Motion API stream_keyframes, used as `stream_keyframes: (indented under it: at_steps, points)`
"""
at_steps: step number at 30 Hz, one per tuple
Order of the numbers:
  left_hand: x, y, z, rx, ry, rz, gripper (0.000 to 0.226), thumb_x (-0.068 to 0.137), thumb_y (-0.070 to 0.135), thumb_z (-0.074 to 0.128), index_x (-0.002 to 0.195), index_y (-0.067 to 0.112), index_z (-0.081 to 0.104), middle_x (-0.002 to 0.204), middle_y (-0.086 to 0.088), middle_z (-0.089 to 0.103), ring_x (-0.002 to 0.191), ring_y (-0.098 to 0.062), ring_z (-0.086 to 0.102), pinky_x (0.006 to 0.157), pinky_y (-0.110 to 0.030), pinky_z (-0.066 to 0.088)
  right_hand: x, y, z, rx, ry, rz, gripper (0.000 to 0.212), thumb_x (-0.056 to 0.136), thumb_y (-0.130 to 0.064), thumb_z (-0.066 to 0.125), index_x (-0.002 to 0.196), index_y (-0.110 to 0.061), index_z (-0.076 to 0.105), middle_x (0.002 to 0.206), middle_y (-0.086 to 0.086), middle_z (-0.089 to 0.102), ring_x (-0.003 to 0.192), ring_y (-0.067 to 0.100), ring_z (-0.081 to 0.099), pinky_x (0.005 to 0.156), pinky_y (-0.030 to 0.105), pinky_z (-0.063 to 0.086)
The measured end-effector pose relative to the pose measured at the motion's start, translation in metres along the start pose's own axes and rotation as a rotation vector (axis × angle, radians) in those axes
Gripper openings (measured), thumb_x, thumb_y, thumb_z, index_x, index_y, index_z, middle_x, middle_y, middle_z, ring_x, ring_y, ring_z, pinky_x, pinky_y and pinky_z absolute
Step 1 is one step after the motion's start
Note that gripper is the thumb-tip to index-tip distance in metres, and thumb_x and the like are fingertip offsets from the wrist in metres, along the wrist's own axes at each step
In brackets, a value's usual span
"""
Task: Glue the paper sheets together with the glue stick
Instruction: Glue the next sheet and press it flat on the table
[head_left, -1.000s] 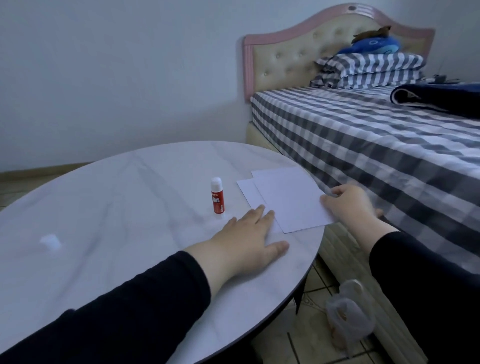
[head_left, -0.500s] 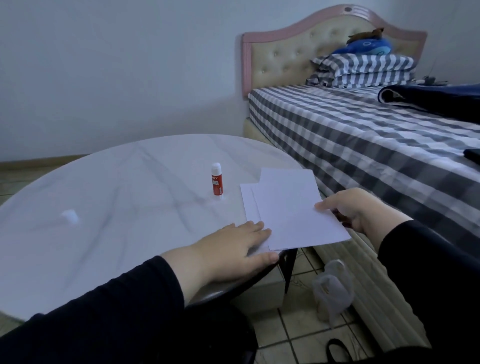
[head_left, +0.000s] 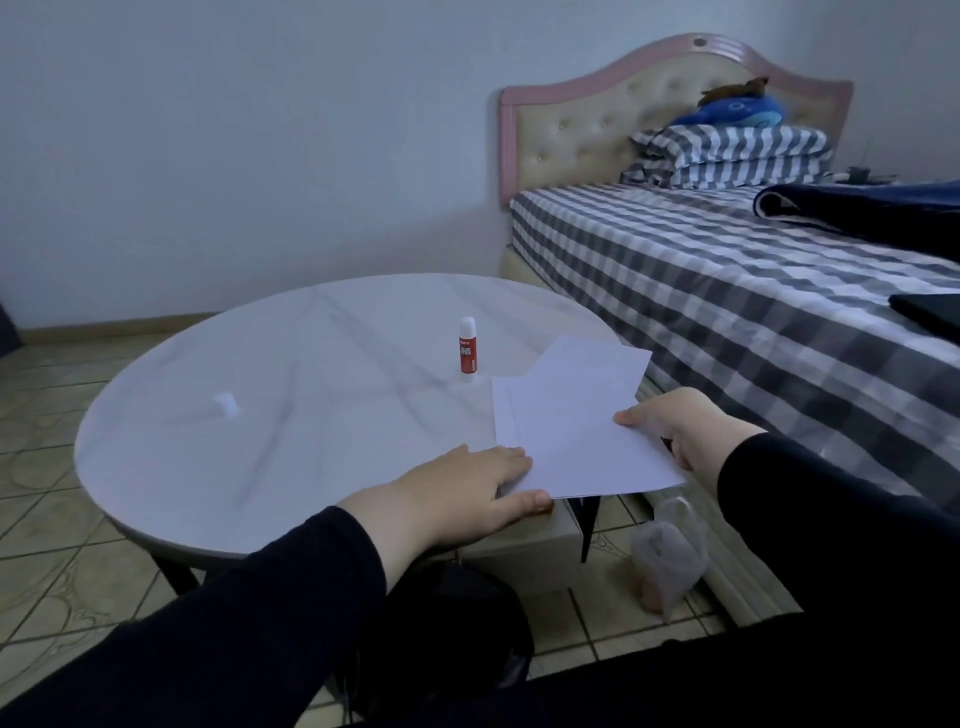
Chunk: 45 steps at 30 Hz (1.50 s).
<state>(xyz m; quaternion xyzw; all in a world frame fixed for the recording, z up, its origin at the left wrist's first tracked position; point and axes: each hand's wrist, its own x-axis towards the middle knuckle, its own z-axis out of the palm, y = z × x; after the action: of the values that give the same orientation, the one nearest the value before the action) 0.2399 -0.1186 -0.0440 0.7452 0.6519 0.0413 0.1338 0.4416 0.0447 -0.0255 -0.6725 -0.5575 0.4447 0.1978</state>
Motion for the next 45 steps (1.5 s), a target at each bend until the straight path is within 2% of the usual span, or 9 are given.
stream_keyframes:
  at_steps: [12, 17, 19, 22, 30, 33, 37, 41, 45]
  points:
    - [0.043, -0.025, -0.008, 0.077, 0.011, -0.017, 0.063, 0.095, 0.064, 0.028, 0.148, 0.032, 0.031, 0.158, 0.015, 0.023, 0.144, -0.004, 0.022, 0.122, -0.034, 0.006, 0.083, -0.012, 0.012, 0.508, 0.128, 0.001, 0.035, 0.083, -0.02, 0.073, 0.111, -0.002, 0.061, 0.109, 0.012, 0.071, 0.091, 0.024, 0.067, 0.075, 0.034, 0.051]
    - [0.046, -0.024, -0.01, 0.065, 0.02, 0.003, 0.06, 0.095, 0.062, 0.028, 0.144, 0.029, 0.039, 0.153, 0.017, 0.032, 0.14, -0.004, 0.03, 0.121, -0.032, 0.008, 0.098, -0.005, 0.004, -0.06, 0.233, -0.177, 0.054, 0.088, -0.013, 0.06, 0.136, -0.03, 0.04, 0.14, -0.005, 0.046, 0.12, 0.018, 0.053, 0.089, 0.026, 0.051]
    - [0.044, -0.022, -0.009, 0.065, 0.022, 0.018, 0.061, 0.094, 0.064, 0.026, 0.14, 0.027, 0.041, 0.148, 0.018, 0.038, 0.135, -0.005, 0.036, 0.12, -0.032, 0.01, 0.084, -0.007, -0.005, 0.413, 0.129, -0.134, 0.033, 0.086, -0.008, 0.065, 0.113, -0.025, 0.06, 0.127, 0.005, 0.062, 0.112, 0.022, 0.062, 0.088, 0.031, 0.054]
    - [0.038, -0.016, -0.008, 0.074, 0.022, 0.018, 0.06, 0.095, 0.062, 0.026, 0.137, 0.022, 0.045, 0.143, 0.013, 0.044, 0.132, -0.007, 0.04, 0.119, -0.03, 0.012, 0.065, 0.008, -0.013, 0.291, 0.101, -0.182, 0.019, 0.08, 0.001, 0.07, 0.087, -0.017, 0.067, 0.1, 0.011, 0.07, 0.084, 0.024, 0.068, 0.076, 0.034, 0.056]
    - [0.023, -0.001, -0.004, 0.078, 0.033, 0.005, 0.06, 0.096, 0.059, 0.03, 0.138, 0.019, 0.044, 0.147, 0.006, 0.041, 0.134, -0.011, 0.036, 0.116, -0.029, 0.014, 0.026, 0.013, -0.014, 0.218, 0.017, -0.108, 0.023, 0.086, -0.028, 0.069, 0.102, -0.012, 0.07, 0.09, 0.004, 0.076, 0.085, 0.02, 0.073, 0.068, 0.028, 0.047]
    - [0.018, 0.001, -0.004, 0.059, 0.036, -0.009, 0.059, 0.096, 0.06, 0.03, 0.135, 0.019, 0.047, 0.142, 0.007, 0.045, 0.13, -0.012, 0.04, 0.117, -0.03, 0.014, 0.01, 0.01, -0.012, 0.131, 0.008, -0.209, 0.027, 0.085, -0.01, 0.071, 0.109, -0.022, 0.068, 0.095, -0.002, 0.071, 0.054, 0.008, 0.064, 0.049, 0.029, 0.043]
    - [0.012, -0.006, -0.004, 0.007, 0.071, -0.035, 0.067, 0.088, 0.071, 0.03, 0.128, 0.022, 0.053, 0.134, 0.007, 0.052, 0.124, -0.015, 0.047, 0.111, -0.038, 0.031, -0.004, 0.006, -0.008, 0.127, 0.057, -0.341, 0.053, 0.084, -0.002, 0.07, 0.132, -0.025, 0.059, 0.126, -0.001, 0.062, 0.087, 0.017, 0.067, 0.074, 0.03, 0.049]
    - [0.006, -0.014, -0.01, -0.159, 0.269, -0.139, 0.054, 0.096, 0.048, 0.047, 0.144, 0.025, 0.042, 0.154, 0.006, 0.034, 0.141, -0.009, 0.029, 0.114, -0.023, 0.02, -0.013, 0.008, -0.003, 0.236, 0.037, -0.454, 0.054, 0.082, -0.003, 0.072, 0.13, -0.025, 0.061, 0.078, 0.0, 0.06, 0.084, 0.017, 0.065, 0.091, 0.031, 0.052]
    - [-0.006, -0.024, -0.018, -0.392, 0.486, -0.238, 0.058, 0.096, 0.041, 0.053, 0.149, 0.039, 0.03, 0.155, 0.006, 0.032, 0.141, -0.013, 0.032, 0.114, -0.031, 0.027, -0.035, 0.003, 0.001, 0.325, -0.038, -0.552, 0.05, 0.079, -0.005, 0.075, 0.123, -0.027, 0.065, 0.088, 0.008, 0.07, 0.092, 0.011, 0.069, 0.1, 0.035, 0.049]
